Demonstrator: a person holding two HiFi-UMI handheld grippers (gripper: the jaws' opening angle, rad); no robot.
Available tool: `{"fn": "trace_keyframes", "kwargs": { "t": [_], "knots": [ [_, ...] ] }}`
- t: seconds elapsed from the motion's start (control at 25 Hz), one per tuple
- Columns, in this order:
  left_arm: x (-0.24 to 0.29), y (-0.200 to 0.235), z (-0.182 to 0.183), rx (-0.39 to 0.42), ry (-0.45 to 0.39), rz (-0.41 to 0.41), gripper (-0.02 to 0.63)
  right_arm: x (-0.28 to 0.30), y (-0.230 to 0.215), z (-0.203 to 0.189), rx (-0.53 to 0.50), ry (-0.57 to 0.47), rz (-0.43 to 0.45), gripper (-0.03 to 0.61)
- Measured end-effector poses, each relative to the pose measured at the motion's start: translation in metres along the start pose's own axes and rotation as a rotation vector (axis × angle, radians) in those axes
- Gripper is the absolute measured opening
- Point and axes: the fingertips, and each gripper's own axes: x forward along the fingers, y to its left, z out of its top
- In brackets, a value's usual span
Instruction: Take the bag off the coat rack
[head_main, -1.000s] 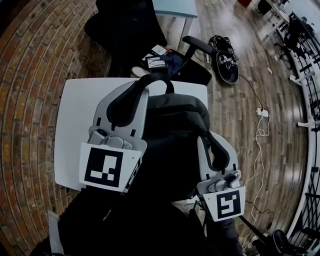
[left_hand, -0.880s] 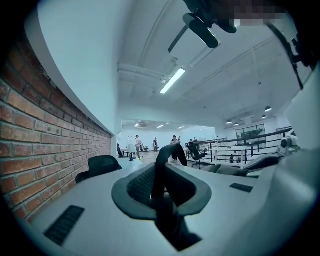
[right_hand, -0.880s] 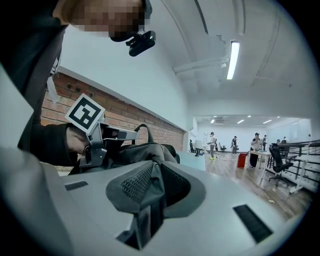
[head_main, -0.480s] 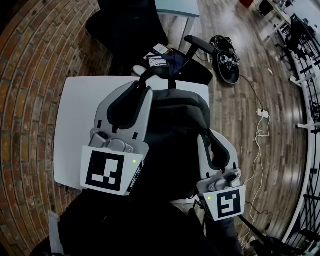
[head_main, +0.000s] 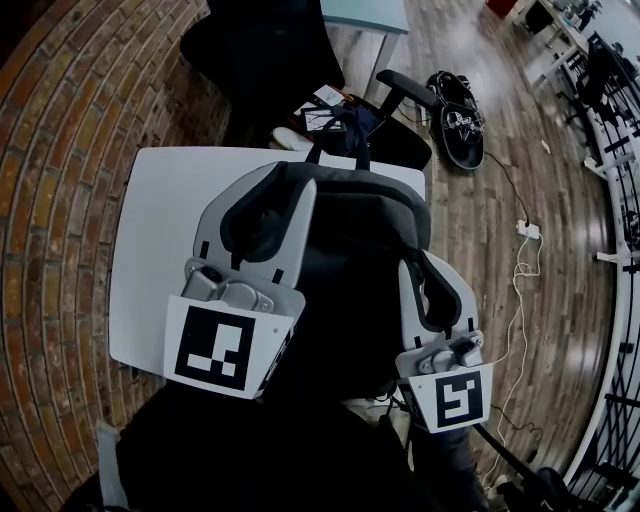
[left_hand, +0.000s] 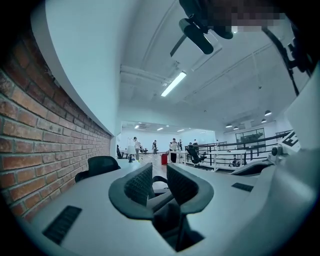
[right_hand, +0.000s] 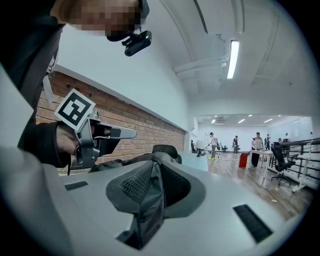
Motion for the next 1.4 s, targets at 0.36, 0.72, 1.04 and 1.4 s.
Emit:
{"fn": "trace_keyframes", "kwargs": {
  "t": [0.36, 0.72, 1.04, 1.4],
  "knots": [
    [0.0, 0.001, -0.004, -0.009, 0.006, -0.015, 0.083, 0.008, 0.001, -0.003, 0.003, 0.005, -0.004, 0.057],
    [-0.001, 0.005, -0.009, -0.02, 0.012, -0.025, 0.081, 0.016, 0.001, -0.008, 0.002, 0.016, -0.009, 0.057],
    [0.001, 0.012, -0.015, -0.032, 0.016, -0.023, 0.083, 0.026, 0.0, -0.014, 0.0, 0.022, -0.014, 0.057],
    [0.002, 0.021, -0.023, -0.049, 0.026, -0.012, 0.081, 0.039, 0.0, -0.022, 0.005, 0.034, -0.013, 0.057]
  ]
}}
